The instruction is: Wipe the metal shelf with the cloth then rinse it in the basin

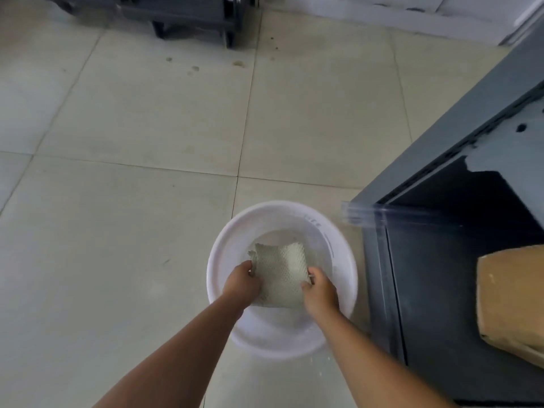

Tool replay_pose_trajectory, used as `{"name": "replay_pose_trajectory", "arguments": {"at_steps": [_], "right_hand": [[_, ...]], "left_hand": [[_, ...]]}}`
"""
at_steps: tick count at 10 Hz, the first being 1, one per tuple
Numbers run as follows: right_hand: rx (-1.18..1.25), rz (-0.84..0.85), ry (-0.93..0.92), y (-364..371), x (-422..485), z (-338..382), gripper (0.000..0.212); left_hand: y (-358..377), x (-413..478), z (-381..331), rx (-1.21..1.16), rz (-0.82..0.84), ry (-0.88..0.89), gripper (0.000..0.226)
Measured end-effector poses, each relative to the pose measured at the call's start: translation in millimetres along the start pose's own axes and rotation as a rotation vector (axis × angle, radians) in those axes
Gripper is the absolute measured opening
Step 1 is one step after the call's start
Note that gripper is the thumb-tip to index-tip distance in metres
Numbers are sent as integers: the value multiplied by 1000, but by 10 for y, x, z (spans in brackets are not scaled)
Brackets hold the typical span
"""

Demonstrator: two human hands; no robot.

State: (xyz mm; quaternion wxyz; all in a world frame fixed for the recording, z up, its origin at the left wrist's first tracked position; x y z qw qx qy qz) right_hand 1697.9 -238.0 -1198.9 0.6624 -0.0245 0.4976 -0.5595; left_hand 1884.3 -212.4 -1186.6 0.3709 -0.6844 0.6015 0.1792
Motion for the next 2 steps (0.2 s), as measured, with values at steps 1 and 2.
{"name": "replay_pose_trajectory", "arguments": {"at_steps": [1, 2], "right_hand": [[-75, -4, 4, 159, 265, -102, 30], [-87, -41, -22, 74, 79, -77, 47]], "left_hand": [[135, 251, 146, -8, -6, -15, 43], [78, 34, 135, -28, -69, -8, 66]]}}
Point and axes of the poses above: each hand's wrist, its own x-axis towards the middle knuckle, its own y-axis out of the palm, z = x × y, the point moved 2 cm from there along x, towards the middle knuckle, and after that the axes turned 4 degrees about y, right-handed, at the moved point
